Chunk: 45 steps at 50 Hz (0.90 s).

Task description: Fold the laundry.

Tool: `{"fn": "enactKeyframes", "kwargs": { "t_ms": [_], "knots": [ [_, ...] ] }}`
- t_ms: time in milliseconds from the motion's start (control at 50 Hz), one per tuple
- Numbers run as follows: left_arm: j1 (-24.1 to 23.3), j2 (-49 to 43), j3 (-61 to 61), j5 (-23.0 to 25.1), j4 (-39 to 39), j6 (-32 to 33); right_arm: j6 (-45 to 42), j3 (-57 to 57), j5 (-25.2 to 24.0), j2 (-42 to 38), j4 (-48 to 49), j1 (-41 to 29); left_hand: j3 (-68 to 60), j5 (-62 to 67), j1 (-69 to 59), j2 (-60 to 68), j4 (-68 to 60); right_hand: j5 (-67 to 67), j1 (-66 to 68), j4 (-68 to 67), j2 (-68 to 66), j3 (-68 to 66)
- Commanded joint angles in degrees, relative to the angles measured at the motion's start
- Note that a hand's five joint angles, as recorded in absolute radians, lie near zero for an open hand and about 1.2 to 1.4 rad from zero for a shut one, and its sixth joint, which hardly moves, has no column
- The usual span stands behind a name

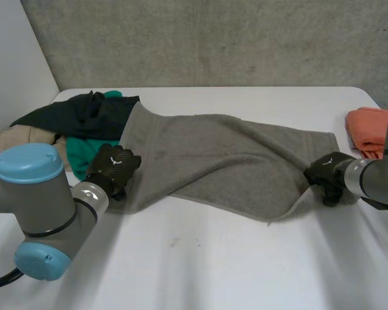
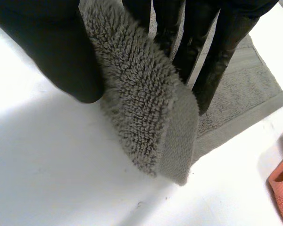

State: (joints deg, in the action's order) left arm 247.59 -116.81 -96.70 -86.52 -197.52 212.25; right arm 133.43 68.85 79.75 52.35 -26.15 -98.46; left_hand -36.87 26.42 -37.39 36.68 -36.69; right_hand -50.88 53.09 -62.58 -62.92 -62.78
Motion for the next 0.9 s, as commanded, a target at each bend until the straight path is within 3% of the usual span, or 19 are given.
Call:
{"fn": "enactKeyframes", "kwargs": {
  "t_ms": [20,100,280,400,580,900],
  "knots": [
    [0.87,0.97,-1.21,0.04,0.12,0.10,0.52,2.78,-0.56,4.33,0.05,0.46,2.76,-2.31,3.28,-2.57,2.58,-19.12,26.91,-17.42,-17.08,-17.22],
    [2.37,2.20,-2.36,1.70,0.03,0.10,2.44,4.62,-2.32,6.27,0.92,1.51,4.95,-4.50,5.47,-4.76,4.77,-19.12,26.91,-17.42,-17.08,-17.22],
    [6.41,2.20,-5.08,11.72,0.47,2.02,16.77,11.38,-12.42,7.68,8.64,14.78,5.12,-4.68,5.64,-4.94,4.95,-19.12,26.91,-17.42,-17.08,-17.22],
    [6.85,-0.17,-4.12,12.26,0.55,4.22,19.06,13.68,-12.60,7.59,13.57,15.58,5.12,-4.68,5.64,-4.94,4.95,-19.12,26.91,-17.42,-17.08,-17.22],
    [7.82,-2.64,-2.09,12.26,0.64,6.51,29.08,15.52,-12.87,7.76,21.05,16.72,3.95,-3.50,4.47,-3.76,3.77,-19.12,26.91,-17.42,-17.08,-17.22],
    [7.12,-2.55,-1.83,12.52,5.56,6.42,28.56,15.52,-12.69,7.76,22.19,16.99,3.78,-3.33,4.30,-3.59,3.60,-19.12,26.91,-17.42,-17.08,-17.22]
  ]
}}
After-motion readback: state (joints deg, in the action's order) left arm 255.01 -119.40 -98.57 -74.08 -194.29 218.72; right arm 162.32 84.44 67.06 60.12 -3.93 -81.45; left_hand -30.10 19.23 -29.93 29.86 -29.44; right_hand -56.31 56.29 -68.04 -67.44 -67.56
